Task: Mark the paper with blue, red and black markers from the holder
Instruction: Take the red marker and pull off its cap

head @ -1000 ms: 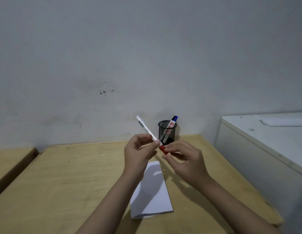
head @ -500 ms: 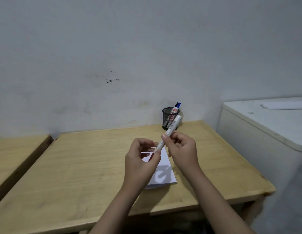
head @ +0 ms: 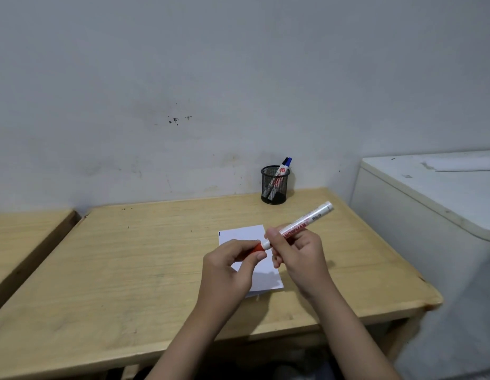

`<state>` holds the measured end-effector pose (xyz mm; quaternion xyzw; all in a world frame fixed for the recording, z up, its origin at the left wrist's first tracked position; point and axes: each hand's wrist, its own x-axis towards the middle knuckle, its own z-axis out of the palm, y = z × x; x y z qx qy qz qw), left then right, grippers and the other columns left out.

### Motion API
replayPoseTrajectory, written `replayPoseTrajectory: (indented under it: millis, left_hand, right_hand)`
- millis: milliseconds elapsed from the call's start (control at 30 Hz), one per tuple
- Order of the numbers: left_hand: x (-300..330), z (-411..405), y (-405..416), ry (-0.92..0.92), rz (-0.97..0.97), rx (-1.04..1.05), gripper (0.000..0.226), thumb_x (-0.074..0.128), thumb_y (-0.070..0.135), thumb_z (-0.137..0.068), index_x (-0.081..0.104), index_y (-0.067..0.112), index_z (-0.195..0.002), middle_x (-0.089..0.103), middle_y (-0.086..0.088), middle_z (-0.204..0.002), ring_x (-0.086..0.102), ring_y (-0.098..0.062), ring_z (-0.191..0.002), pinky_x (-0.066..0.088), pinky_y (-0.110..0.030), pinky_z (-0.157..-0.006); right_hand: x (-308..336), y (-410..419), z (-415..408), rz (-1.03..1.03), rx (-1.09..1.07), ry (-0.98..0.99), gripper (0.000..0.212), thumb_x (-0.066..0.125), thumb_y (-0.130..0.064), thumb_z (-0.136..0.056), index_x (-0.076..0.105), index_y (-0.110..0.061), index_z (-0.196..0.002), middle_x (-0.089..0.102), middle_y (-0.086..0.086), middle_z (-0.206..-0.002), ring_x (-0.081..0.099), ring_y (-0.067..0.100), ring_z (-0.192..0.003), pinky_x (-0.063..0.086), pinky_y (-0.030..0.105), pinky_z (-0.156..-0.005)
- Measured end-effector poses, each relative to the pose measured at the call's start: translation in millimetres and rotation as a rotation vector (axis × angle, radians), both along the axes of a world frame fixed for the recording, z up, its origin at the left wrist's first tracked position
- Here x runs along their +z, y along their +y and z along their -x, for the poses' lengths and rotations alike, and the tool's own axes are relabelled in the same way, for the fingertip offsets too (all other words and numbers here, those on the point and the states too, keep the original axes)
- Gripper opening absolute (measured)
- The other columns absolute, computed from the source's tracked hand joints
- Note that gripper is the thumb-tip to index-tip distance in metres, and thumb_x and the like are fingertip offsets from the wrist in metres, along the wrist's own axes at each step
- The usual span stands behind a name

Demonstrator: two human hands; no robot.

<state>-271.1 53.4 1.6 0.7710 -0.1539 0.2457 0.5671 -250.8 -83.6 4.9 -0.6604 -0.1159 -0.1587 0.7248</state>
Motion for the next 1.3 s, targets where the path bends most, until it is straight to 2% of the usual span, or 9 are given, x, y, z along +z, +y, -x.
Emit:
replayPoseTrajectory:
  millis: [167, 267, 367, 533, 833, 1033, 1167, 1233, 1300]
  left_hand:
    - [7.1, -9.6, -0.2, 0.124, 0.043, -0.085, 0.022, 0.068, 0.002, -0.079, 0.073, 0.023, -0.078, 0.073, 0.009, -0.075, 0.066, -0.005, -0.062, 0.05, -0.014, -0.063]
    - [7.4, -23.7, 8.7, 0.224, 0.077, -0.129, 0.016, 0.062, 0.001, -0.083, 0.073, 0.013, -0.077, 0.07, 0.003, -0.059, 0.062, -0.008, -0.056, 0.05, -0.017, -0.061]
    - [4.4, -49.8, 27.3, 0.269, 0.053, -0.084, 0.014, 0.067, 0.003, -0.079, 0.073, 0.015, -0.076, 0.072, 0.003, -0.064, 0.062, -0.008, -0.061, 0.05, -0.02, -0.062]
    - [6.4, -118.8, 45.4, 0.314, -0.083, 0.059, 0.019, 0.065, 0.005, -0.082, 0.073, 0.018, -0.093, 0.067, 0.004, -0.084, 0.055, -0.002, -0.068, 0.042, -0.004, -0.058]
    - [-24.8, -201.2, 43.5, 0.644, -0.322, 0.094, 0.041, 0.069, -0.003, -0.068, 0.06, 0.005, -0.107, 0.066, -0.01, -0.084, 0.06, -0.013, -0.072, 0.042, -0.012, -0.051]
    - [-30.7, -205.1, 47.7, 0.744, -0.15, 0.055, 0.048, 0.067, -0.007, -0.072, 0.048, 0.008, -0.113, 0.053, -0.005, -0.079, 0.058, -0.01, -0.066, 0.044, -0.015, -0.054]
    - [-37.2, -188.2, 62.7, 0.647, -0.084, 0.066, 0.038, 0.065, 0.005, -0.08, 0.051, 0.005, -0.116, 0.063, -0.008, -0.094, 0.064, -0.016, -0.084, 0.049, -0.021, -0.067]
    - [-42.3, -173.7, 71.9, 0.614, -0.155, 0.058, 0.037, 0.073, 0.018, -0.075, 0.058, 0.014, -0.11, 0.065, -0.005, -0.1, 0.062, -0.014, -0.085, 0.047, -0.021, -0.069]
    - [-48.4, -161.9, 77.6, 0.617, -0.286, 0.042, 0.046, 0.08, 0.038, -0.062, 0.061, 0.025, -0.102, 0.065, 0.003, -0.101, 0.061, -0.014, -0.091, 0.05, -0.029, -0.081]
  right_hand:
    - [-3.6, 0.4, -4.5, -0.051, 0.026, -0.058, 0.022, 0.064, -0.031, -0.078, 0.066, -0.012, -0.066, 0.067, 0.002, -0.062, 0.049, 0.016, -0.045, 0.045, 0.022, -0.05]
    - [-2.0, -6.8, -16.0, -0.217, -0.019, -0.036, 0.029, 0.073, -0.044, -0.073, 0.068, -0.015, -0.07, 0.064, -0.001, -0.058, 0.05, 0.012, -0.044, 0.045, 0.019, -0.047]
    - [0.0, -28.7, -35.1, -0.353, -0.097, -0.029, 0.035, 0.08, -0.047, -0.065, 0.068, -0.014, -0.071, 0.058, -0.005, -0.051, 0.047, 0.008, -0.042, 0.046, 0.019, -0.045]
    - [-9.5, -37.3, -50.5, -0.229, -0.164, -0.016, 0.03, 0.075, -0.044, -0.074, 0.068, -0.015, -0.072, 0.057, -0.004, -0.051, 0.048, 0.011, -0.045, 0.045, 0.021, -0.049]
    - [-23.5, -37.1, -64.9, -0.142, -0.17, 0.011, 0.023, 0.066, -0.027, -0.076, 0.065, -0.003, -0.076, 0.061, -0.003, -0.051, 0.048, 0.011, -0.046, 0.045, 0.021, -0.049]
    - [-19.6, -30.3, -74.6, -0.065, -0.117, 0.03, 0.019, 0.067, -0.022, -0.079, 0.066, -0.004, -0.073, 0.059, -0.002, -0.051, 0.048, 0.012, -0.047, 0.045, 0.021, -0.05]
    - [-9.3, -14.7, -85.7, -0.108, -0.117, 0.04, 0.017, 0.074, -0.015, -0.078, 0.062, -0.007, -0.069, 0.067, 0.008, -0.063, 0.047, 0.016, -0.045, 0.044, 0.024, -0.049]
    - [-5.1, -3.6, -96.4, -0.117, -0.105, 0.078, 0.02, 0.075, -0.016, -0.077, 0.058, -0.011, -0.068, 0.071, 0.004, -0.068, 0.047, 0.016, -0.043, 0.044, 0.024, -0.049]
    - [-5.4, 11.3, -111.8, -0.063, -0.061, 0.15, 0.022, 0.075, -0.019, -0.077, 0.056, -0.015, -0.067, 0.065, -0.004, -0.056, 0.047, 0.015, -0.042, 0.044, 0.03, -0.052]
